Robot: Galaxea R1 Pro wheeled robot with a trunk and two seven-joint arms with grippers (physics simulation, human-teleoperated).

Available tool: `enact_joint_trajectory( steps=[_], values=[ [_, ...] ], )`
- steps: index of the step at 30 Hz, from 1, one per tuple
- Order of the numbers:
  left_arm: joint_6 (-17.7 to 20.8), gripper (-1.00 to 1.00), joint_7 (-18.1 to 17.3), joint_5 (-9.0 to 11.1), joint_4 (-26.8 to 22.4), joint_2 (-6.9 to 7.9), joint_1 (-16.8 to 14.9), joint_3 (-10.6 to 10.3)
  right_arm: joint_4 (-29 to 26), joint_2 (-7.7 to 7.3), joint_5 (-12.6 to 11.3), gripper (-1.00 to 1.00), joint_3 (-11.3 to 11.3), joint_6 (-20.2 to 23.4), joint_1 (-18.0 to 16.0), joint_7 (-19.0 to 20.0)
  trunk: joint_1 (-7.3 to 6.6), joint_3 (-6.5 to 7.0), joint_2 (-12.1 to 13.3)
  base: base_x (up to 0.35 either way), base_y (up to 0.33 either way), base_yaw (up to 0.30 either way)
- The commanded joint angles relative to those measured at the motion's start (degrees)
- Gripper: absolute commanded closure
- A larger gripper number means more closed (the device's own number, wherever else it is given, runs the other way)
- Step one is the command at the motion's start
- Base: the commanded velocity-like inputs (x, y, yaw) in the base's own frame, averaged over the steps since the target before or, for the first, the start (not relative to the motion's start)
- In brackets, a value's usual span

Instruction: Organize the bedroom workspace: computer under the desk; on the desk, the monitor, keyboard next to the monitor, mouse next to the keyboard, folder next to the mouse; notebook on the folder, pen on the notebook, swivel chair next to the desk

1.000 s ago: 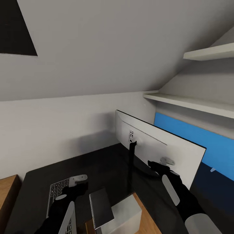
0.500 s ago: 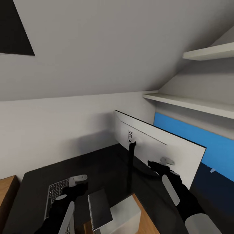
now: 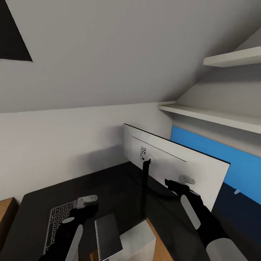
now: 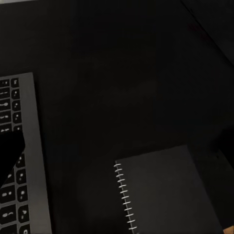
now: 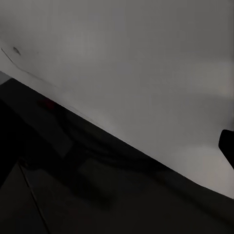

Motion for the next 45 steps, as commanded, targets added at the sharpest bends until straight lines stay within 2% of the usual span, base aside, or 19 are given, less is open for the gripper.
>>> enact_joint_trajectory(
  steps=[1,11,24,29,34,45],
  values=[
    [0.2,-1.0,0.5,0.6,-0.1,0.0,0.0,-0.1,-0.1,-0.08,-0.6,-1.0,0.2,0.1,-0.1,-0.6,0.02,-0.1,-0.1,0.0,0.0,0.004],
    [0.4,-1.0,0.4,0.7,-0.1,-0.05,0.0,-0.1,-0.1,0.35,-0.2,-1.0,0.6,0.1,-0.1,-0.7,0.02,-0.1,-0.1,0.0,0.0,0.169],
    [0.5,-1.0,0.3,0.7,-0.5,0.0,0.0,-0.1,0.1,0.53,0.2,-1.0,3.0,0.1,-0.1,-0.7,0.02,-0.1,-0.1,0.0,0.0,0.249],
    [0.5,-1.0,0.2,0.8,-3.9,-0.06,0.8,-0.1,0.1,0.53,0.3,-1.0,3.8,0.0,-0.1,-0.7,0.02,-0.1,-0.1,0.0,0.0,0.251],
    [0.5,-1.0,0.2,1.0,-8.7,-0.08,3.7,-0.2,0.1,0.53,0.4,-1.0,4.0,0.0,-0.1,-0.7,0.02,-0.1,-0.1,0.0,0.0,0.249],
    [0.6,-1.0,0.2,1.1,-11.0,-0.08,5.3,-0.3,2.0,0.48,0.5,-1.0,4.0,0.0,-0.1,-0.7,0.02,-0.1,-0.1,0.0,0.0,0.197]
  ],
)
